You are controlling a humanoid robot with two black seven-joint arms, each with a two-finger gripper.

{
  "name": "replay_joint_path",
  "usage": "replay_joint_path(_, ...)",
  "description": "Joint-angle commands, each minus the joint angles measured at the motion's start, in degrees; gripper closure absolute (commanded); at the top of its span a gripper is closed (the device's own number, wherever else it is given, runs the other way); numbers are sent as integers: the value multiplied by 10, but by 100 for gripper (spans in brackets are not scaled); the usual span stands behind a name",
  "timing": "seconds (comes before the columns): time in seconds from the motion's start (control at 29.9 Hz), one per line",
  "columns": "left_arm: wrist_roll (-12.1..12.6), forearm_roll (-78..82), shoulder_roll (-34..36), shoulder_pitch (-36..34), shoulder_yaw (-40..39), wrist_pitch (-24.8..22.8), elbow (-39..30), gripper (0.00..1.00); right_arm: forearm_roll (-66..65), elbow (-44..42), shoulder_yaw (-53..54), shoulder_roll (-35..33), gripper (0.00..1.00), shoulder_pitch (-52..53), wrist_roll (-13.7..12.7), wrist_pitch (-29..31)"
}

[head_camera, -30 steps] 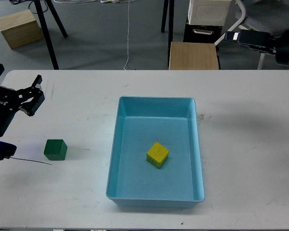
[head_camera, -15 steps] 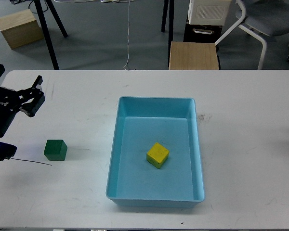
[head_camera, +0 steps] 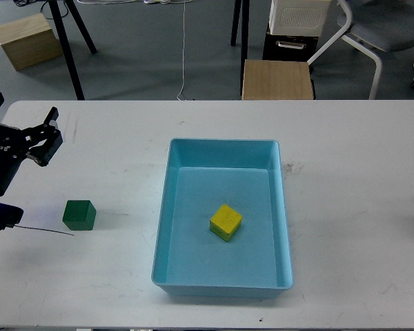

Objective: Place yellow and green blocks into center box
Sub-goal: 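Move the left gripper down toward the green cube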

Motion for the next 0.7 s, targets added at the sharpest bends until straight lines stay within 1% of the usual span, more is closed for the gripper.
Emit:
replay_joint_path(0.0, -1, 32, 19, -11, 0, 42, 0, 0, 0, 11, -2, 0, 1, -1, 0, -6)
replay_joint_path(0.1, -3, 102, 47, -32, 0, 108, -1, 0, 0, 17, -2, 1, 1, -1, 0, -8)
replay_joint_path(0.17, -3, 149, 64, -47, 0, 131, -1, 0, 0, 18, -1, 2, 1, -1, 0, -9)
replay_joint_path(0.33, -2, 258, 126, -86, 1, 132, -29, 0, 0, 28, 1, -2, 1, 0, 0, -11)
replay_joint_path(0.43, 4, 342, 148, -134, 2, 135, -36, 0, 0, 34, 1, -3, 1, -1, 0, -18)
replay_joint_path(0.53, 8, 426, 174, -180, 2, 149, -38, 0, 0, 37, 1, -9, 1, -1, 0, -21)
replay_joint_path(0.57, 11, 446, 184, -193, 3, 151, -40, 0, 0, 38, 2, -9, 1, -1, 0, -21)
replay_joint_path(0.6, 24, 470, 192, -207, 4, 154, -44, 0, 0, 38, 2, -10, 1, -1, 0, -24)
replay_joint_path(0.67, 60, 524, 206, -229, 3, 158, -54, 0, 0, 38, 1, -10, 1, -2, 0, -28)
